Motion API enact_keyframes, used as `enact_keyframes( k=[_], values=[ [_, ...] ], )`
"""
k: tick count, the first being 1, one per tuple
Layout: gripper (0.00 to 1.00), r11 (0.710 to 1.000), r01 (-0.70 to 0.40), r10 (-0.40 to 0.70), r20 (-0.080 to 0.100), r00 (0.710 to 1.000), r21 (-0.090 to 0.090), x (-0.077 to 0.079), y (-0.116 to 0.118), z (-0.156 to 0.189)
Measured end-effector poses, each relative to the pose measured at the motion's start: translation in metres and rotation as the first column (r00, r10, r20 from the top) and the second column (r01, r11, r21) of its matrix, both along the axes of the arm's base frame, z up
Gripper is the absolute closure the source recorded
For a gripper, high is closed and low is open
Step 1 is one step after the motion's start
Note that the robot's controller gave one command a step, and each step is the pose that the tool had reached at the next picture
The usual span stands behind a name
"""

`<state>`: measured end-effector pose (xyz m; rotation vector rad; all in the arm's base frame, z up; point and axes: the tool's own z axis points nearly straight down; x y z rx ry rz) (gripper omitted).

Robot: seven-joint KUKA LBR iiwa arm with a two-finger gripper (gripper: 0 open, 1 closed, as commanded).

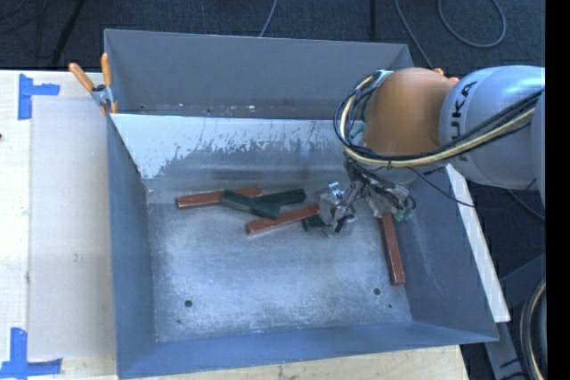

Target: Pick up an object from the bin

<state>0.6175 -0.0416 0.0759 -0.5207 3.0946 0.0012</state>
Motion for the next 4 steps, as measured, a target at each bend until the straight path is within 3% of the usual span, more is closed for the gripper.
enact_keyframes(
  k=[1, 2, 3, 4],
  values=[
    [0.00, 1.000, 0.001, -0.001, -0.003, 1.000, 0.000, -0.001, 0.000, -0.002],
    [1.00, 1.000, 0.003, -0.003, 0.002, 1.000, 0.001, 0.000, 0.000, 0.000],
    [1.00, 0.928, -0.373, 0.373, 0.003, 0.928, -0.004, -0.007, -0.029, 0.112],
    [1.00, 0.934, -0.356, 0.356, 0.005, 0.934, -0.006, -0.002, -0.046, 0.177]
  ],
)
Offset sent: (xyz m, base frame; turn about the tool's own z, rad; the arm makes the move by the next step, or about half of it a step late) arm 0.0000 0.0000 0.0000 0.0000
